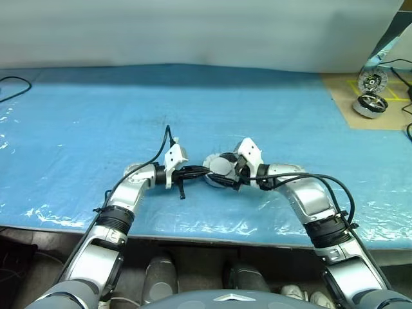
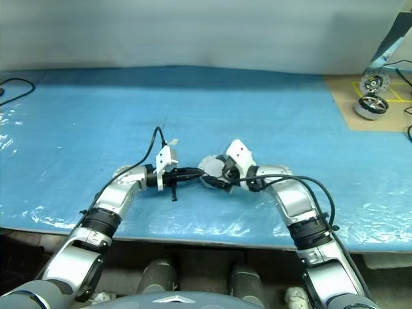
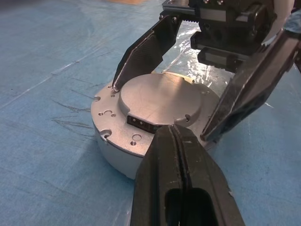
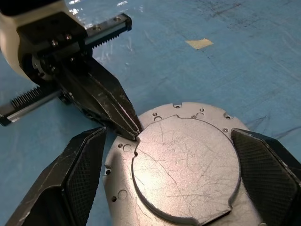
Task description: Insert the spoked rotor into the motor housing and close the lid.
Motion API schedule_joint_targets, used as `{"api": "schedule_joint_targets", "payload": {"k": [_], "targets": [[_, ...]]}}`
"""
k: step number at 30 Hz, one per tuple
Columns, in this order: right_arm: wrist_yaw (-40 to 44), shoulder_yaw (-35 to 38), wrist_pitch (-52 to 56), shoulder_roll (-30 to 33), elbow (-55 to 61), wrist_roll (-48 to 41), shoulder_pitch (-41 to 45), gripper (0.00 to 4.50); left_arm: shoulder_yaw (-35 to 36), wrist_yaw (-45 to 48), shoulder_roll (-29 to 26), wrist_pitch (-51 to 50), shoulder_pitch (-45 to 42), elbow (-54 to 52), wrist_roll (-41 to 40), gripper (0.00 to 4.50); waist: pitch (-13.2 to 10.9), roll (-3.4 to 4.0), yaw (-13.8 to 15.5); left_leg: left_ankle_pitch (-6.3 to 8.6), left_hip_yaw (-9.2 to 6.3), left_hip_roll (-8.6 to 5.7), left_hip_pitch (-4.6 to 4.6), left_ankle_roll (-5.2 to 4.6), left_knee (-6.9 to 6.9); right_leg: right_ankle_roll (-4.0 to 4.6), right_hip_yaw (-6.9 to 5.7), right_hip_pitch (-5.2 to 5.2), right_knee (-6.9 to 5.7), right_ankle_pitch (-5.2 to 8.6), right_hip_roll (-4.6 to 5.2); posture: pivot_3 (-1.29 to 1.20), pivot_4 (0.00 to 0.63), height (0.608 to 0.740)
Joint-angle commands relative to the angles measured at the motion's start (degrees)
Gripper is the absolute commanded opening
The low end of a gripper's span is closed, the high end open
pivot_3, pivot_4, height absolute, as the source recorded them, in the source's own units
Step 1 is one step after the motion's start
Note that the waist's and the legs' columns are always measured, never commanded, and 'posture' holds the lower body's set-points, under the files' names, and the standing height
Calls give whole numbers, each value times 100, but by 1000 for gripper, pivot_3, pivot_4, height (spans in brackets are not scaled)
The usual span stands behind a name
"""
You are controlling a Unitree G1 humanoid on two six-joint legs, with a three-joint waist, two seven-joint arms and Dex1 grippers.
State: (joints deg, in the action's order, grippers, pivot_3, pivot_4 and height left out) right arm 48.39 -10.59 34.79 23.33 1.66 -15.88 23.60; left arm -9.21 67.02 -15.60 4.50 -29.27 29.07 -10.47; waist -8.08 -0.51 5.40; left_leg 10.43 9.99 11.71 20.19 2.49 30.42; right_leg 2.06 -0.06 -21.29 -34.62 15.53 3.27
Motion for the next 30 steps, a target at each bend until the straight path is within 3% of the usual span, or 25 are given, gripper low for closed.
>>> {"api": "schedule_joint_targets", "payload": {"k": [1, 7, 12, 17, 24, 30], "targets": [[80, 243, 240, 58, 241, -321, -19, 4473, -103, 86, -13, 36, 22, -41, 28, 0, -6, 2, 10, 0, 0, 0, 9, 1, -1, -2, -1, -9, -3, -2, -2, 0, 150, 740], [-115, 744, 254, 142, 551, -605, 40, 4473, -106, 91, -5, 47, 146, -152, 26, 0, -17, 6, 15, -1, 0, 0, 103, 2, 22, -6, -30, -78, -15, -6, -9, 0, 150, 740], [-290, 1218, 331, 239, 224, -761, -133, 4473, -68, 45, -7, 9, 209, -220, -10, 0, -25, 11, 14, -1, -3, 2, 104, 2, 27, -7, -39, -75, -19, -6, -9, 0, 150, 740], [-174, 1631, 1432, 403, 24, -1424, -392, 4473, -61, 29, -59, -24, 291, -320, -38, 0, -31, 13, 15, -1, -3, -2, 105, 2, 29, -6, -40, -70, -15, -6, -9, 0, 150, 740], [-266, 1457, 2392, 167, 420, -1993, -961, 4473, -76, -39, -43, 14, 276, -267, -28, 0, -32, 17, 13, -1, -9, 4, 92, 2, 39, -6, -51, -54, -20, -6, -16, 0, 150, 740], [-570, 1286, 2140, -362, 516, -2006, -1106, 4473, -67, -22, -66, 85, 202, -143, -8, 0, -33, 18, 12, -1, -10, 8, 91, 2, 51, -4, -51, -49, -21, -6, -11, 0, 150, 740]]}}
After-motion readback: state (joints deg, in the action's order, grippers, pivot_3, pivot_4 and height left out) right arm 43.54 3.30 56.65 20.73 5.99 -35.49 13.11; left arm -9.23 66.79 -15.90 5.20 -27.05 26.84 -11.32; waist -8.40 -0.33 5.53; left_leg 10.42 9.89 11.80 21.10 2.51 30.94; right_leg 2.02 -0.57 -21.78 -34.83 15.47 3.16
